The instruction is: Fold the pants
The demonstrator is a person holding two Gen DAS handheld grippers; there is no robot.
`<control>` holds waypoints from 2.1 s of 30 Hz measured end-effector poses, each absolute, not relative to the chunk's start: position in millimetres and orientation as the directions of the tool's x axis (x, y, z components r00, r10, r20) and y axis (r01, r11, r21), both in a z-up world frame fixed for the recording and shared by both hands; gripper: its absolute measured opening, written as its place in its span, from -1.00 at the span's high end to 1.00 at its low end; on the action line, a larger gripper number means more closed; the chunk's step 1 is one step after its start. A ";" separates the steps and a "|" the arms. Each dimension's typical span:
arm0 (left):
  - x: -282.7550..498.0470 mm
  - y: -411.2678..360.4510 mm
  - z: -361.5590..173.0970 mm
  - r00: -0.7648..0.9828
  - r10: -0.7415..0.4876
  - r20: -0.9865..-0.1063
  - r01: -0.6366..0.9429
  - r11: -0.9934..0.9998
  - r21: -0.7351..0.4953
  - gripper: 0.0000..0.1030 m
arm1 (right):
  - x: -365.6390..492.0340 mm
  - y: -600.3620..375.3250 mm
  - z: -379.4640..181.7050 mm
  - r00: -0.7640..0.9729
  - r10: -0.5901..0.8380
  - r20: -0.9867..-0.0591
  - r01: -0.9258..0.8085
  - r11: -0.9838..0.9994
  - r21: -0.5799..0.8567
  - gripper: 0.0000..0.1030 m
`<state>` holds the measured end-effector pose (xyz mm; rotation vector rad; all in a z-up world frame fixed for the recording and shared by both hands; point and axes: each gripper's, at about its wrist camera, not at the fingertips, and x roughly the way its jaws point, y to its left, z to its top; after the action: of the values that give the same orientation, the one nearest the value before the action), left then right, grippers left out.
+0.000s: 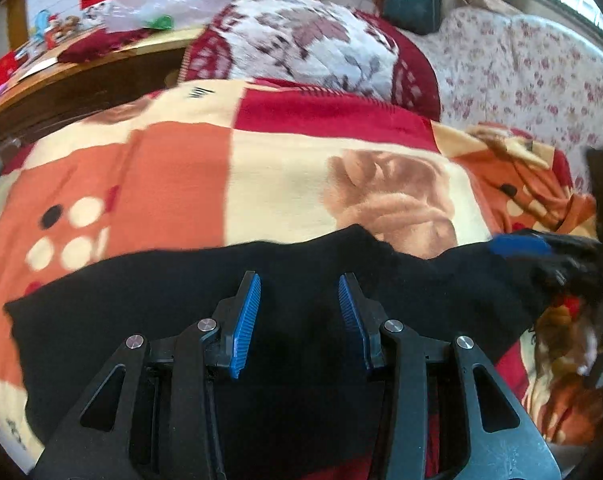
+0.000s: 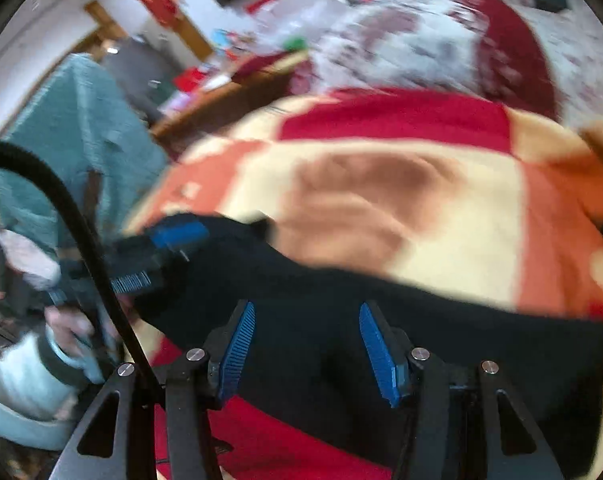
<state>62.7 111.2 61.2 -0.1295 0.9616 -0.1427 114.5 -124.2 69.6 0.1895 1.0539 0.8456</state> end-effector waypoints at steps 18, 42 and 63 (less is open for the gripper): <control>0.4 155.4 52.5 0.603 -0.090 -0.793 -0.061 0.985 -0.159 0.22 | 157.7 -20.9 29.3 0.168 0.619 -0.768 -0.628 0.667 0.400 0.80; -2.2 105.7 71.7 0.592 -0.155 -0.791 0.003 0.982 -0.191 0.22 | 104.1 -102.8 41.0 0.274 0.582 -0.765 -0.504 0.765 0.402 0.43; 25.9 25.7 76.6 0.549 -0.250 -0.798 0.177 0.967 -0.182 0.22 | 16.0 -223.3 53.1 0.388 0.509 -0.768 -0.243 0.861 0.448 -0.05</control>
<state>25.9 25.6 76.6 -0.0831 0.9571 -0.2531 16.0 -223.3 53.1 0.2812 1.0720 0.4859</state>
